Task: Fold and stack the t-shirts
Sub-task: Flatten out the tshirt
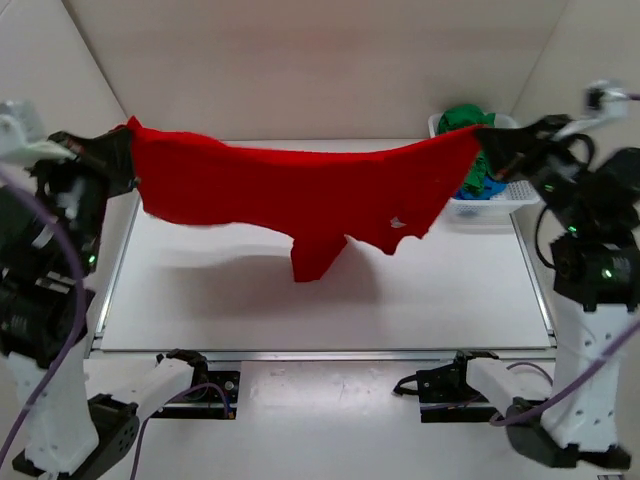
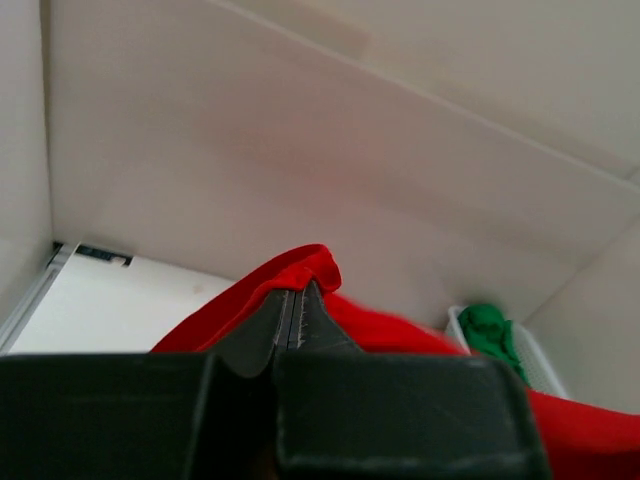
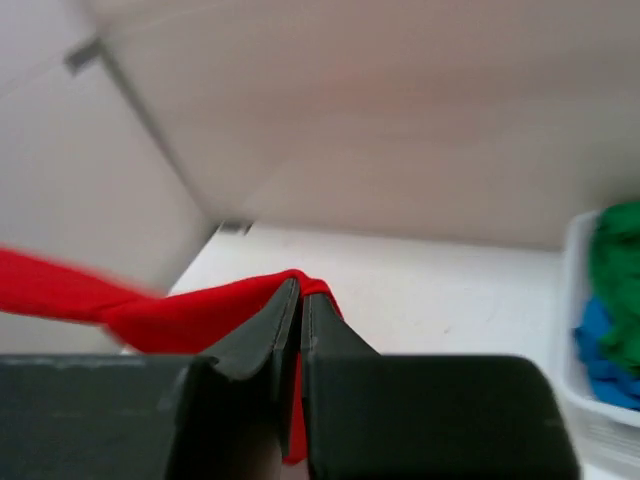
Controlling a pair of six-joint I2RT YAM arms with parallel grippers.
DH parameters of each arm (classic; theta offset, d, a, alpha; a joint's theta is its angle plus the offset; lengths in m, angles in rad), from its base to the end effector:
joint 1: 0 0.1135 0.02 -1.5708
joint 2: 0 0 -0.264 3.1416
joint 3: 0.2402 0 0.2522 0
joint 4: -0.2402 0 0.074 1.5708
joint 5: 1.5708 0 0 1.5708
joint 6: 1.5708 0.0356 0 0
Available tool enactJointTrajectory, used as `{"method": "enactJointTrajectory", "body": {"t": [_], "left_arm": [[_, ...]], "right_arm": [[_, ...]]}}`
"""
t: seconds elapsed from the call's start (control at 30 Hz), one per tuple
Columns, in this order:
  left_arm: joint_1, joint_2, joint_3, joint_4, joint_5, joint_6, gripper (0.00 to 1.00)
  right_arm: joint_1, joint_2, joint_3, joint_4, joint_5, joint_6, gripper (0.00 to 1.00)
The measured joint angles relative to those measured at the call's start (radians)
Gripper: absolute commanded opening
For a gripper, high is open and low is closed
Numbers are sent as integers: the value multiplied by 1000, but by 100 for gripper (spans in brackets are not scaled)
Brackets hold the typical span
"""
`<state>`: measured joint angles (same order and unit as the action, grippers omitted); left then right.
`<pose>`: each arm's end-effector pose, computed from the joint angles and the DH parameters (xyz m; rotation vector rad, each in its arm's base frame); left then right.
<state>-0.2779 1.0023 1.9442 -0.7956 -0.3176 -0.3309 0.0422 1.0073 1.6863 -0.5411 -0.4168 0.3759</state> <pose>0.0801 -0.0113 0.5851 -0.2995 1.4060 -0.2747 0.1367 0.0202 0.5519 -0.1053 1.4727 0.6388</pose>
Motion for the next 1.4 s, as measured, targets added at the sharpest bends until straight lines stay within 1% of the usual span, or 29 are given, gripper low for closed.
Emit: {"method": "enactJointTrajectory", "body": {"t": [0.03, 0.07, 0.1, 0.13, 0.23, 0.33, 0.4, 0.5, 0.57, 0.63, 0.73, 0.8, 0.87, 0.93, 0.97, 1.0, 1.03, 1.07, 1.1, 1.13, 1.17, 1.2, 1.23, 1.3, 1.33, 1.37, 1.4], "left_arm": [[-10, -25, 0, 5, 3, 2, 0], [-18, -47, 1, 9, 7, 1, 0], [-27, -69, 2, 12, 14, 1, 0], [-34, -89, 3, 13, 21, 0, 0], [-47, -122, 19, 11, 30, -3, 0], [-53, -134, 21, 15, 30, -4, 0], [-53, -134, 0, 26, 30, -4, 0], [-39, -140, -109, 72, 31, -5, 0], [-17, -142, -230, 122, 32, -8, 0], [4, -122, -354, 159, 32, -14, 0], [32, -51, -517, 214, 26, -38, 0], [62, 37, -602, 259, 26, -58, 0], [95, 159, -648, 282, 26, -80, 0], [133, 318, -649, 312, 25, -92, 0], [151, 397, -634, 314, 24, -94, 0], [170, 476, -605, 305, 24, -97, 1], [192, 566, -561, 300, 24, -97, 12], [212, 646, -510, 290, 26, -97, 17], [238, 733, -446, 274, 31, -98, 20], [262, 803, -388, 264, 38, -96, 24], [283, 852, -346, 257, 43, -95, 27], [303, 884, -319, 254, 47, -93, 31], [322, 892, -315, 250, 49, -91, 33], [348, 862, -336, 236, 48, -88, 41], [350, 825, -365, 246, 49, -88, 45], [347, 781, -399, 253, 55, -88, 45], [338, 728, -438, 255, 61, -91, 45]], "right_arm": [[-99, -25, 28, -11, -34, 13, 0], [-173, -40, 57, -16, -63, 19, 0], [-235, -53, 97, -22, -76, 28, 0], [-262, -61, 136, -18, -95, 41, 0], [-280, -82, 232, 7, -180, 75, 0], [-327, -79, 329, 64, -258, 119, 0], [-363, -60, 354, 121, -323, 160, 0], [-396, -11, 320, 234, -411, 230, 0], [-360, 41, 256, 295, -430, 251, 0], [-274, 120, 204, 299, -396, 238, 0], [-131, 292, 194, 284, -318, 185, 0], [-53, 432, 175, 287, -257, 150, 0], [-1, 583, 171, 283, -216, 132, 0], [35, 791, 258, 239, -184, 109, 0], [48, 916, 358, 212, -172, 97, 0], [58, 1046, 497, 170, -161, 89, 23], [67, 1188, 658, 134, -148, 88, 41], [73, 1314, 816, 115, -137, 88, 52], [76, 1408, 904, 134, -132, 89, 50], [77, 1439, 895, 144, -129, 85, 53], [76, 1441, 845, 125, -120, 80, 57], [76, 1435, 794, 113, -103, 64, 57], [82, 1420, 742, 105, -76, 41, 58], [88, 1374, 656, 59, -4, -20, 67], [96, 1349, 636, 33, 32, -50, 70], [108, 1321, 628, 10, 69, -82, 74], [121, 1291, 622, -8, 100, -108, 76]]}}
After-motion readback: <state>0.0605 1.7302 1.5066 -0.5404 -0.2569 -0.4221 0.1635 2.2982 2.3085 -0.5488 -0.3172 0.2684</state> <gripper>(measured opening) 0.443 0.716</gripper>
